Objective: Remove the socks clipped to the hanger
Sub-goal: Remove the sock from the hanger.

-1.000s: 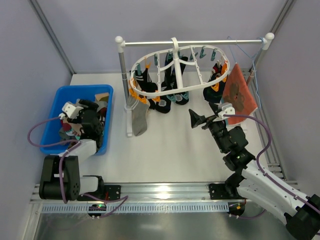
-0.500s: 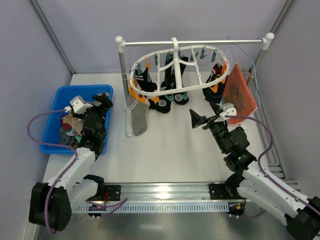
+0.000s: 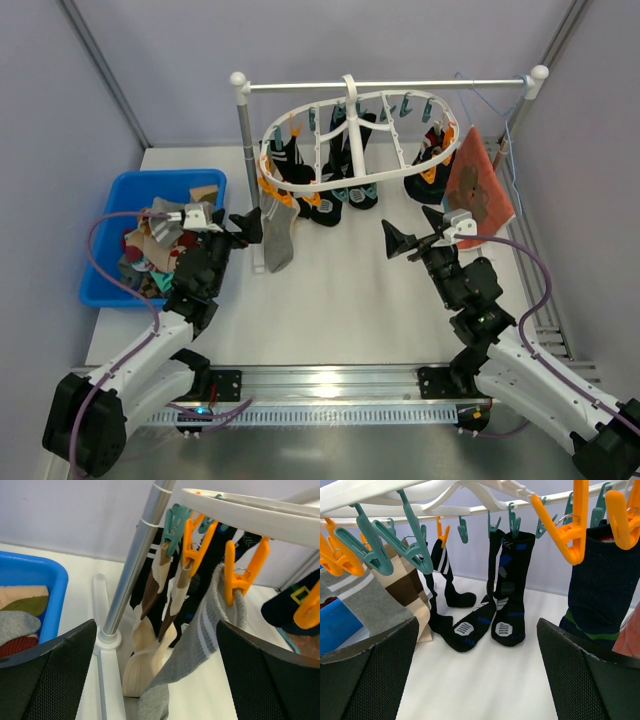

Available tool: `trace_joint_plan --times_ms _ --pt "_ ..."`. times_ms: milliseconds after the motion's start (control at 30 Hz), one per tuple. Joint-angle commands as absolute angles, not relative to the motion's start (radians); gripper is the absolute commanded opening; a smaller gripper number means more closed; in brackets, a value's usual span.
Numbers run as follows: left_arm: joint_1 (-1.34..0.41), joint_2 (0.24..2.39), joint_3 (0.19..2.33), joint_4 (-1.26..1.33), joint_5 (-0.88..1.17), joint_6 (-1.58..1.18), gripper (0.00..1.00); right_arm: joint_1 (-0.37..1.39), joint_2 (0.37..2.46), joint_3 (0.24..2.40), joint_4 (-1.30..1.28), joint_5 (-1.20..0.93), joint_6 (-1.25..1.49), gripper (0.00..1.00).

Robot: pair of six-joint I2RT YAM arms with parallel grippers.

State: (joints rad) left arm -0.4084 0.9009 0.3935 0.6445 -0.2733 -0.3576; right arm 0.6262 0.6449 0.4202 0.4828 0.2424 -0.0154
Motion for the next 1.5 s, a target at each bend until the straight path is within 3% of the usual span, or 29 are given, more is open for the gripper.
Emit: trace_joint_plan --times_ms 0,233,667,1033,1300,1467 --pt "-0.41 0.88 0.359 0.735 -0.135 -0.304 1.0 0.623 0.634 0.417 0.506 0.238 -0.002 1.0" --pt "-0.408 1.014 0.342 0.836 -0.049 -0.324 1.0 0.62 0.629 0.414 0.505 0.241 -0.002 1.0" --pt "-0.41 1.015 0.249 0.962 0.021 -0.379 1.0 0.617 0.63 0.416 0.505 0.233 -0.002 1.0" --pt "-0.41 1.262 0.33 1.086 0.014 -0.379 0.97 0.615 0.637 0.417 0.506 0.227 0.018 1.0" --pt "-0.462 1.362 0.362 1.224 -0.072 -0.325 0.56 0.615 0.64 0.417 0.506 0.222 0.02 1.0" --pt "-0.512 1.384 0.356 1.279 -0.136 -0.272 0.17 0.615 0.641 0.417 0.505 0.221 0.018 1.0"
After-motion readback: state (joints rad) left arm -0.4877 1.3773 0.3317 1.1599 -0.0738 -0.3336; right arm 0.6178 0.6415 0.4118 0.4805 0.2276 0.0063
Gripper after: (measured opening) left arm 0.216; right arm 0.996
